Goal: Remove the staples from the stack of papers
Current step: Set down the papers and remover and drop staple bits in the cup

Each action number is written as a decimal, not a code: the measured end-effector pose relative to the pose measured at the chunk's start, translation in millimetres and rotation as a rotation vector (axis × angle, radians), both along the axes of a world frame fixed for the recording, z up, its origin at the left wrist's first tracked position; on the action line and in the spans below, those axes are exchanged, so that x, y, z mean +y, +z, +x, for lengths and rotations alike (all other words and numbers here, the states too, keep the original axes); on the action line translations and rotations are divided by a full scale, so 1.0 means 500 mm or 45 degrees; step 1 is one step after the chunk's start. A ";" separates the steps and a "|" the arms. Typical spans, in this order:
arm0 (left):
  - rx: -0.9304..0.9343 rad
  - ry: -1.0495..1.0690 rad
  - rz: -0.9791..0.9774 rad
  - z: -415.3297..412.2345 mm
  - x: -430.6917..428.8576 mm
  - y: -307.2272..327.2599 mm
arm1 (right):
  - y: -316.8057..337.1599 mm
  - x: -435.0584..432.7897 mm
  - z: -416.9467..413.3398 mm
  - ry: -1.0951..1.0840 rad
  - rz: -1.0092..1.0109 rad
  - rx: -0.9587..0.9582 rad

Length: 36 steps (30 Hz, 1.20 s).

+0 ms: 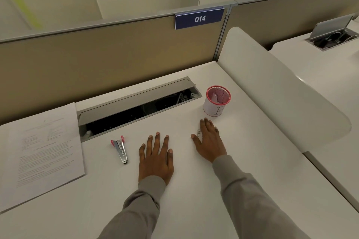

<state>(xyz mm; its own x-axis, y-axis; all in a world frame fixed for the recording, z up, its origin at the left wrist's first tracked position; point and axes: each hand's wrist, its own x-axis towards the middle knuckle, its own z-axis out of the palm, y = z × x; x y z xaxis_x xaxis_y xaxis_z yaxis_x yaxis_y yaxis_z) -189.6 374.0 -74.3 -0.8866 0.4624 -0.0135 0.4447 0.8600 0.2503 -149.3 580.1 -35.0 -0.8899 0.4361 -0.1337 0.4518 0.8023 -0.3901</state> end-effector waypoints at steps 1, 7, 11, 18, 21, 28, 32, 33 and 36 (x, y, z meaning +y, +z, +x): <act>-0.001 0.001 -0.004 0.000 -0.001 -0.001 | 0.000 -0.008 -0.002 0.043 0.026 0.015; -0.002 0.001 0.014 0.000 -0.001 -0.002 | -0.014 -0.042 0.013 0.150 0.262 0.183; 0.002 0.000 0.017 0.000 -0.001 -0.002 | 0.002 -0.038 0.019 0.179 0.305 0.221; 0.000 -0.001 0.013 0.000 -0.001 0.000 | 0.009 -0.054 0.029 0.210 0.338 0.117; -0.011 -0.004 0.021 0.001 -0.001 0.001 | 0.033 -0.063 0.026 0.208 0.347 0.093; -0.004 -0.002 0.015 -0.001 -0.001 0.001 | 0.075 -0.038 0.009 0.363 0.564 0.190; 0.001 -0.005 0.013 0.000 0.000 -0.001 | 0.065 -0.026 0.002 0.336 0.405 -0.040; -0.001 -0.005 0.015 0.000 0.000 -0.001 | 0.056 -0.020 -0.003 0.314 0.373 -0.018; 0.003 -0.005 0.016 0.000 -0.001 -0.002 | 0.052 -0.011 -0.014 0.207 0.241 0.027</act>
